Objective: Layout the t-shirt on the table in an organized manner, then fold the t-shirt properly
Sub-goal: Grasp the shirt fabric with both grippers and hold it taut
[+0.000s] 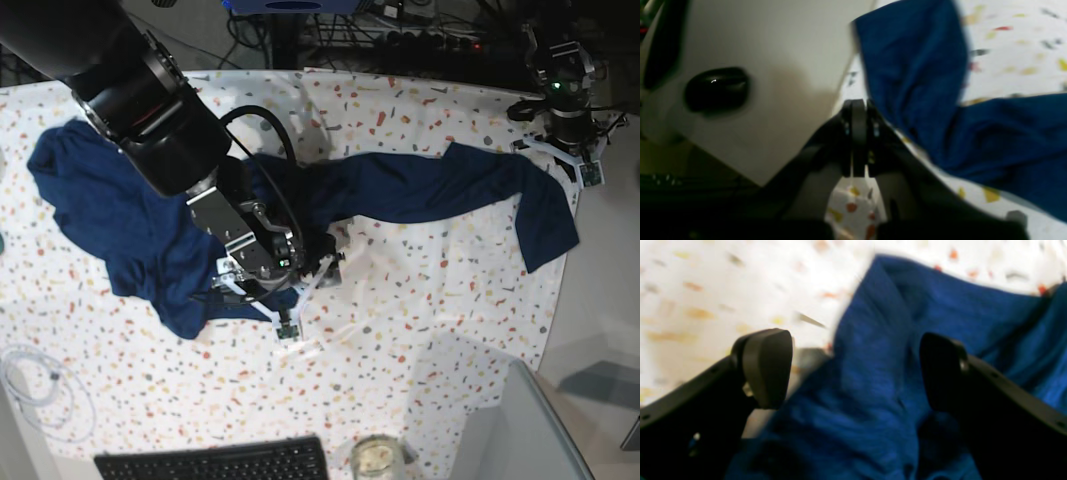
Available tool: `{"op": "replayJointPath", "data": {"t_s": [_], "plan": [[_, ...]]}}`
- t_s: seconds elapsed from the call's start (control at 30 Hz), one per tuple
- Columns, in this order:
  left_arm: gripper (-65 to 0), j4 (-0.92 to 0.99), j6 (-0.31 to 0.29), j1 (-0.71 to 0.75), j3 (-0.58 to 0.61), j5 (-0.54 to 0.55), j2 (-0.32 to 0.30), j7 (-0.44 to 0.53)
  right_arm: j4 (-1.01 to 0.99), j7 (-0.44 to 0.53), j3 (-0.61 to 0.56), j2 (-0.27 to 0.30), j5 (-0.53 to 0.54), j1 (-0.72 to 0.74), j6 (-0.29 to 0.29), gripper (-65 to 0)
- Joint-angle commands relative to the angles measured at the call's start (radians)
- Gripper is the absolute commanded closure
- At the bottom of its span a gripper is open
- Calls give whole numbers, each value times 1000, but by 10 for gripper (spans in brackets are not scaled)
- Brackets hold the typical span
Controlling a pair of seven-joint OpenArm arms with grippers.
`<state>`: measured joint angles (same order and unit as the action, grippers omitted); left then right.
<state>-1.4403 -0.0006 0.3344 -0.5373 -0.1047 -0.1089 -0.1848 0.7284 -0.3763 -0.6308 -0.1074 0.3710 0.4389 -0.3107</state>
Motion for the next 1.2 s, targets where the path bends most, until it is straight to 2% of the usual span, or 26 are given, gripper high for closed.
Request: {"op": "replayJointPath", "data": {"t_s": [0.0,0.2,0.37,0.47,0.57,0.6,0.7,0.97,1.1,1.17], "plan": [[0,-6,6,-5,-10,0,-13,23,4,40,1,-12,-7,47,-3,-563],[0,16,6,-5,-5,0,-15,26,-56,93,1,-13,-7,59,-3,-548],[0,25,6,-54,-7,0,-8,20,-92,98,7,-24,1,57,-3,-342],[-7,100,6,-117,1,0,-13,20,-114,135,7,-25,46,53,-3,-278],[-130,158,6,-174,1,0,-15,20,-125,136,4,-25,99,56,-2,-257],[-158,168,4,-188,1,0,-15,20,-123,135,4,-25,104,56,-2,-221],[-212,172,4,-209,3,0,-15,20,-115,135,4,-25,104,56,-2,-14],[-224,177,4,-211,-8,0,-15,15,-114,133,2,-25,105,47,0,0],[-225,177,4,-217,-10,1,-15,-63,-114,133,2,-25,105,47,0,0],[-225,174,3,-219,-10,35,-15,-69,-114,133,2,-25,105,47,2,0]]}}
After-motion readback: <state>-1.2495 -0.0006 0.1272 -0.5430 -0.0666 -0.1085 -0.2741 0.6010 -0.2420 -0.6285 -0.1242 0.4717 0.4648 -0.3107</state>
